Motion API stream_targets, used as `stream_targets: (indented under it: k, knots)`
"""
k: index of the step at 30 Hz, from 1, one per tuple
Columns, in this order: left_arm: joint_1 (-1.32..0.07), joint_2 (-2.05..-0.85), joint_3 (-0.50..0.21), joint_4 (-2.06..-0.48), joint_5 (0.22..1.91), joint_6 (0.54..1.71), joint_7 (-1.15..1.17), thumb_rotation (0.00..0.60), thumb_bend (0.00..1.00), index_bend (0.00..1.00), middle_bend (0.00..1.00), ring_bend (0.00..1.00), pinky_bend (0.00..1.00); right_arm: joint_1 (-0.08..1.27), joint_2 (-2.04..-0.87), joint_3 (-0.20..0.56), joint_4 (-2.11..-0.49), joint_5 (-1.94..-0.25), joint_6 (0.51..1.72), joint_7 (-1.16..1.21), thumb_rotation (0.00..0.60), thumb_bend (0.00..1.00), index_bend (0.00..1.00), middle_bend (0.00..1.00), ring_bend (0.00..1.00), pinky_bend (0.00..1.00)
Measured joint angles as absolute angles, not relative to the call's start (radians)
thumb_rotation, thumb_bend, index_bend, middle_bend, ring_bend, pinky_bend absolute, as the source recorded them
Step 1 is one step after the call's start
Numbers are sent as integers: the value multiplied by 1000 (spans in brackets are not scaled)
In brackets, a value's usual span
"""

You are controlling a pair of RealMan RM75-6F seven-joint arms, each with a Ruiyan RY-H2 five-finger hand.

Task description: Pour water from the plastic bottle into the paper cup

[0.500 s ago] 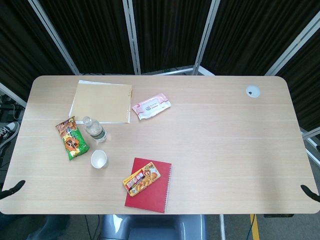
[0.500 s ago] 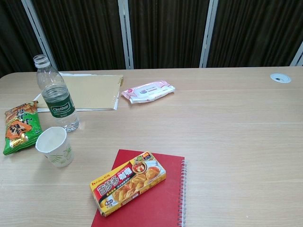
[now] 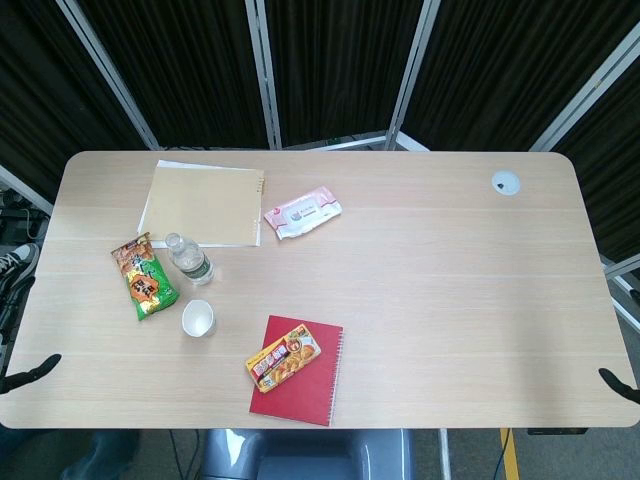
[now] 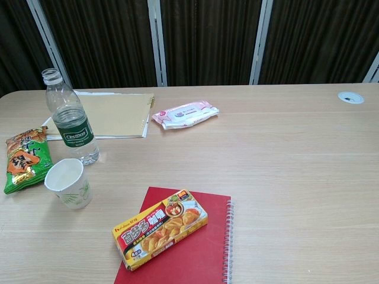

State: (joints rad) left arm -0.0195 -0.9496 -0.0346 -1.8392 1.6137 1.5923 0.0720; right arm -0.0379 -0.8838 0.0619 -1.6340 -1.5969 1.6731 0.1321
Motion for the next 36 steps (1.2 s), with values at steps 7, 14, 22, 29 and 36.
stream_targets:
  k: [7,14,22,29,36]
  knots:
    - [-167,-1036,-121,-1704,1513,1404,-185,600,0,0,0,0,0,-18,-889,71,-1640,-1564,1626,105,600,0,0,0,0,0]
    - [-344,-1189,-198,-1489,1407,1171,-381,600,0,0,0,0,0,-1,-895,84,-1632,-1515,1582,105,600,0,0,0,0,0]
    - [-435,-1342,-219,-1306,1339,1043,-472,600,0,0,0,0,0,11,-906,90,-1621,-1485,1550,86,600,0,0,0,0,0]
    - [-478,-1462,-220,-1153,1310,985,-537,600,0,0,0,0,0,24,-918,92,-1606,-1463,1515,76,600,0,0,0,0,0]
    - [-532,-1575,-225,-1006,1316,941,-651,600,0,0,0,0,0,42,-939,96,-1588,-1429,1472,43,600,0,0,0,0,0]
